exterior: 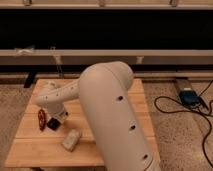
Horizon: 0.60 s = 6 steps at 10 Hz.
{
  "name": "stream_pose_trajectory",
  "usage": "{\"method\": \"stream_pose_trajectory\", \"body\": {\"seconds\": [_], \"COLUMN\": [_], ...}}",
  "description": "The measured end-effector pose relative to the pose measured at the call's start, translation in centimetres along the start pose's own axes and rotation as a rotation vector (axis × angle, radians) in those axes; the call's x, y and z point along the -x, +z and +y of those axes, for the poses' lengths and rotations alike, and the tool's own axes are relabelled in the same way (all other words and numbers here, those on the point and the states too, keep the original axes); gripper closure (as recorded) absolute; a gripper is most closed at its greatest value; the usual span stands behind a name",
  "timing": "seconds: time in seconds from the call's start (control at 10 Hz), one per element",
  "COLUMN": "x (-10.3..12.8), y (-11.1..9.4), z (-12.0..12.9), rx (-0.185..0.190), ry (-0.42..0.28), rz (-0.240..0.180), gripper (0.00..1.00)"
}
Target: Push the eraser across the table
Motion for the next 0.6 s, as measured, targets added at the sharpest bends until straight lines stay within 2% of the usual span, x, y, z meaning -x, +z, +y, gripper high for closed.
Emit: {"method": "stream_pose_trajectory", "body": {"seconds": [0.6], "x": [-1.3], "y": [-0.4], "z": [-2.8], "rx": [-0.049], "ry": [0.000], "rz": [-0.010], "gripper": [1.00]}}
